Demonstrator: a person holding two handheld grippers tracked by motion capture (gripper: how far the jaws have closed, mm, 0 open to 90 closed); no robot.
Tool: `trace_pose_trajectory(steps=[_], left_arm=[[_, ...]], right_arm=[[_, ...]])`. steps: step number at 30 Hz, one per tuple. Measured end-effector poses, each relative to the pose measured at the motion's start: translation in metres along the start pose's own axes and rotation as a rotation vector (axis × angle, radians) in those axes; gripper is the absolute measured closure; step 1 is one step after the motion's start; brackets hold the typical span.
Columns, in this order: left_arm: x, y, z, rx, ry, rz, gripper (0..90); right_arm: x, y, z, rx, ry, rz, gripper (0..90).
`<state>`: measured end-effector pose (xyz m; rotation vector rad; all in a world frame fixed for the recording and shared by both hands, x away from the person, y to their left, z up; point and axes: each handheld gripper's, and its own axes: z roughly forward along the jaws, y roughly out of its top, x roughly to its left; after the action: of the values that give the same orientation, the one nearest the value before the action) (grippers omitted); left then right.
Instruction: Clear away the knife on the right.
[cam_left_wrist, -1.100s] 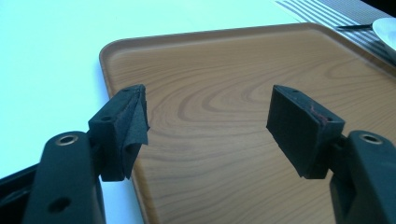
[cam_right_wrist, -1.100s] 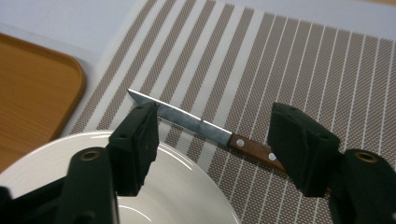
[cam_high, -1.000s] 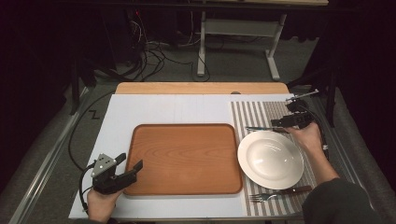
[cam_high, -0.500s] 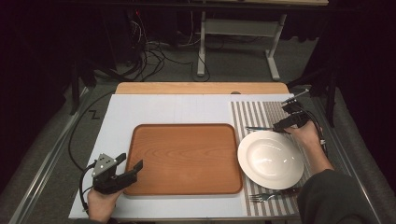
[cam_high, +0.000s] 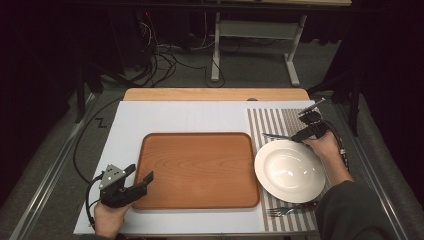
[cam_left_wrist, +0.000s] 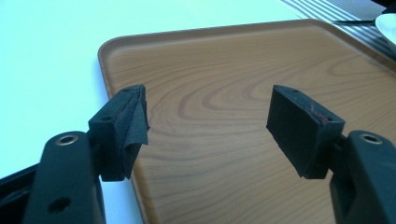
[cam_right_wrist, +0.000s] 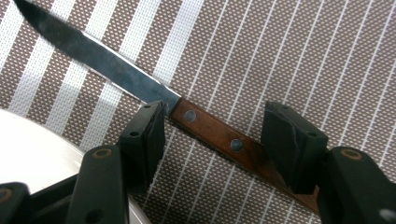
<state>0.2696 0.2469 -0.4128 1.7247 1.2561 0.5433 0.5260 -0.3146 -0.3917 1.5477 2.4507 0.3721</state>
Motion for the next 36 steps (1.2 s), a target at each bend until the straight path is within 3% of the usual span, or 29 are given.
trace_pose_trajectory(steps=[12, 19, 21, 24, 34, 36], left_arm=[[0.0, 0.0, 0.0, 0.0, -0.002, 0.002, 30.1], [0.0, 0.0, -0.001, -0.002, -0.002, 0.003, 30.1], [0.0, 0.0, -0.001, -0.002, -0.002, 0.003, 30.1], [0.0, 0.0, -0.001, -0.002, -0.002, 0.003, 30.1], [0.0, 0.0, 0.0, -0.001, -0.001, 0.003, 30.1], [0.0, 0.0, 0.0, -0.002, -0.001, 0.003, 30.1]], right_arm=[[0.001, -0.005, 0.002, 0.002, 0.008, 0.006, 52.2], [0.001, -0.009, -0.001, 0.001, 0.013, -0.01, 65.8], [0.001, -0.011, -0.002, 0.007, 0.015, -0.011, 73.5], [0.001, -0.011, -0.002, 0.009, 0.013, -0.012, 77.0], [0.001, -0.009, -0.004, 0.027, 0.001, -0.011, 77.9], [-0.001, -0.011, -0.007, 0.006, -0.009, -0.001, 78.0]])
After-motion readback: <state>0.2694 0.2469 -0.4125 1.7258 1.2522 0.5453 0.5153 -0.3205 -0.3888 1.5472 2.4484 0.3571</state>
